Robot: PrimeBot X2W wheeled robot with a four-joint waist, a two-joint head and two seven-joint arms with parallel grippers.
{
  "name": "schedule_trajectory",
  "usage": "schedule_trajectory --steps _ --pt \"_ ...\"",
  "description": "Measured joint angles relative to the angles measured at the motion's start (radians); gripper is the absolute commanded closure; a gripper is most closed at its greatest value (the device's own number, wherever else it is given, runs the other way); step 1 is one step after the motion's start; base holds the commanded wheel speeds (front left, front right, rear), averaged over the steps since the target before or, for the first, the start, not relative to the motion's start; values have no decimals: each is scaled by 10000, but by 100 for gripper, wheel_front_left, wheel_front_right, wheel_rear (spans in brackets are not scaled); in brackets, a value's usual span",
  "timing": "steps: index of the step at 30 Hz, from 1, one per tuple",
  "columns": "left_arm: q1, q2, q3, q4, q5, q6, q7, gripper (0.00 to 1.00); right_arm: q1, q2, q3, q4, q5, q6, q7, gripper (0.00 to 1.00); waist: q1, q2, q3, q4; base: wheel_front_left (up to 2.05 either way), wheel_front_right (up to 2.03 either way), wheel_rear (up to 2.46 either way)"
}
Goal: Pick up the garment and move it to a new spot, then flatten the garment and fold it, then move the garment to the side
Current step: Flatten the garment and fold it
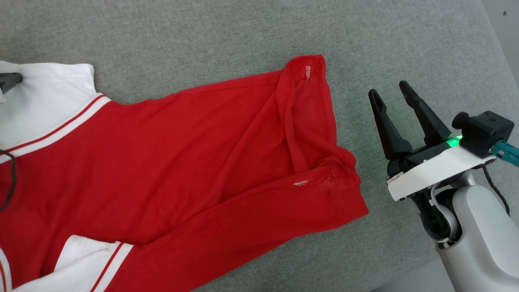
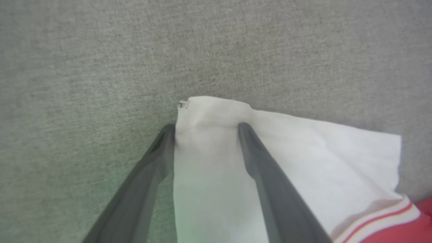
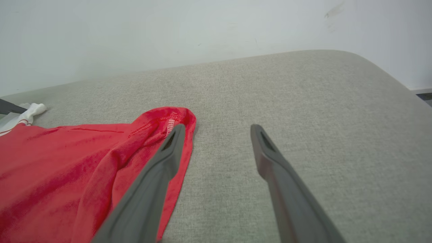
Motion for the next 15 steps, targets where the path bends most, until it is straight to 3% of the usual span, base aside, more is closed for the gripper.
schedule_trajectory --steps 1,6,11,15 --pt "49 23 23 -81 -21 59 29 100 -19 -4 59 23 102 0 29 0 -1 0 39 -26 0 0 0" --pt "264 -71 219 -309 -132 272 -249 100 -493 -407 575 238 673 0 577 0 -1 0 108 -38 0 0 0" --pt "233 -401 96 -362 -4 297 -740 100 -1659 -1026 1302 955 2000 0 2406 0 0 0 8 268 0 0 0" --pt "-62 -940 -278 -443 144 -54 -1095 100 -2741 -1561 1816 1446 3112 0 4079 0 0 0 -73 757 0 0 0"
